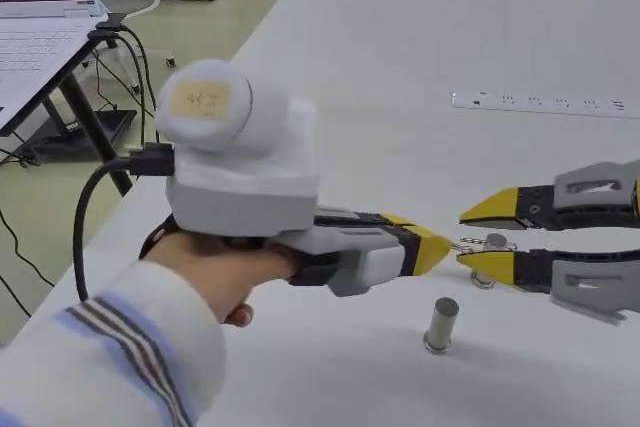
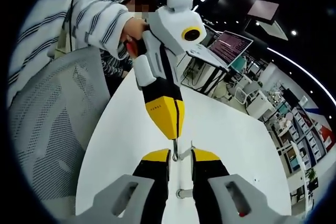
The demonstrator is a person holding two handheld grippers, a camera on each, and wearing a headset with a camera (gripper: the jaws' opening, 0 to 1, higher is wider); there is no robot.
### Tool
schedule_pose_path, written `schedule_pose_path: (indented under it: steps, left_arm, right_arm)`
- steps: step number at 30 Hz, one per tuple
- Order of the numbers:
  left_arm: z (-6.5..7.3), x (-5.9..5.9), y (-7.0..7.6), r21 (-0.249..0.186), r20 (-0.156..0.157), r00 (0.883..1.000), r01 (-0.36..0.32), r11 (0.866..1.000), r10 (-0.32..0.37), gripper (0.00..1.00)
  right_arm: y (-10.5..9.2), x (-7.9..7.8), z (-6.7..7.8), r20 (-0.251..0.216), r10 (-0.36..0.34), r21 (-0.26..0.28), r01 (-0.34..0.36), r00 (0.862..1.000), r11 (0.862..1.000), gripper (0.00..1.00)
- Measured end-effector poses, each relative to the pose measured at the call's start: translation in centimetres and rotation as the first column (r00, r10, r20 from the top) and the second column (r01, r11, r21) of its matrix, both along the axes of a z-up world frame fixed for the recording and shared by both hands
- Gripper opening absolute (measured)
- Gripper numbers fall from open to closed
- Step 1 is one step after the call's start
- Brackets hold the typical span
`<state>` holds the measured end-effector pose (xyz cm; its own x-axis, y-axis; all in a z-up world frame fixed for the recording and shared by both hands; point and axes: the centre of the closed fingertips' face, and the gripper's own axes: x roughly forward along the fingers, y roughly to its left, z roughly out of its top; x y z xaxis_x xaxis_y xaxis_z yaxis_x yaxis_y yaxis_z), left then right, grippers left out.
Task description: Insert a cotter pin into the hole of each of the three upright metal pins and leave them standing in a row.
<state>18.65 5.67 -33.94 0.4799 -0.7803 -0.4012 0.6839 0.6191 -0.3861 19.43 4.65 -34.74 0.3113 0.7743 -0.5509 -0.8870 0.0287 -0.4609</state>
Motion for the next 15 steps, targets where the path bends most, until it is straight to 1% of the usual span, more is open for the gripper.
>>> schedule_pose_path:
  steps: [1, 2, 4, 6, 7, 9, 10, 11, 13, 15]
  left_arm:
    - [0.14, -0.06, -0.03, 0.006, 0.018, 1.000, 0.012, 1.000, -0.012, 0.00]
    - [0.18, -0.09, -0.05, 0.006, 0.020, 1.000, 0.015, 1.000, -0.015, 0.00]
    - [0.53, -0.26, -0.23, 0.003, 0.043, 0.998, 0.037, 0.999, -0.037, 0.00]
    - [0.79, -0.31, -0.33, 0.020, 0.078, 0.995, 0.058, 0.998, -0.059, 0.00]
    - [0.84, -0.47, -0.42, 0.035, 0.094, 0.993, 0.075, 0.997, -0.078, 0.00]
    - [0.87, -0.87, -0.68, 0.049, 0.103, 0.988, 0.106, 0.993, -0.111, 0.00]
    - [0.84, -0.89, -0.67, 0.071, 0.126, 0.984, 0.120, 0.990, -0.128, 0.00]
    - [0.79, -0.96, -0.69, 0.073, 0.123, 0.983, 0.125, 0.989, -0.133, 0.00]
    - [0.79, -0.89, -0.70, 0.077, 0.127, 0.982, 0.129, 0.989, -0.138, 0.00]
    - [0.83, -0.89, -0.74, 0.090, 0.143, 0.978, 0.143, 0.986, -0.154, 0.00]
  right_arm:
    - [-0.06, -0.04, -0.08, -0.004, -0.004, -0.003, 0.004, 1.000, 1.000, 0.10]
    - [-0.08, -0.05, -0.09, -0.008, -0.007, -0.001, 0.007, 1.000, 1.000, 0.10]
    - [-0.21, -0.05, -0.26, -0.030, -0.017, 0.008, 0.017, 0.999, 1.000, 0.11]
    - [-0.26, -0.09, -0.37, -0.042, -0.022, 0.013, 0.022, 0.999, 1.000, 0.11]
    - [-0.28, -0.09, -0.38, -0.045, -0.024, 0.014, 0.024, 0.999, 1.000, 0.11]
    - [-0.29, -0.08, -0.32, -0.056, -0.029, 0.025, 0.030, 0.998, 0.999, 0.11]
    - [-0.31, -0.19, -0.33, -0.070, -0.031, 0.027, 0.033, 0.997, 0.999, 0.11]
    - [-0.33, -0.28, -0.40, -0.076, -0.028, 0.025, 0.030, 0.997, 0.999, 0.11]
    - [-0.39, -0.31, -0.49, -0.081, -0.028, 0.024, 0.030, 0.996, 0.999, 0.10]
    - [-0.45, -0.33, -0.54, -0.093, -0.031, 0.025, 0.034, 0.995, 0.999, 0.09]
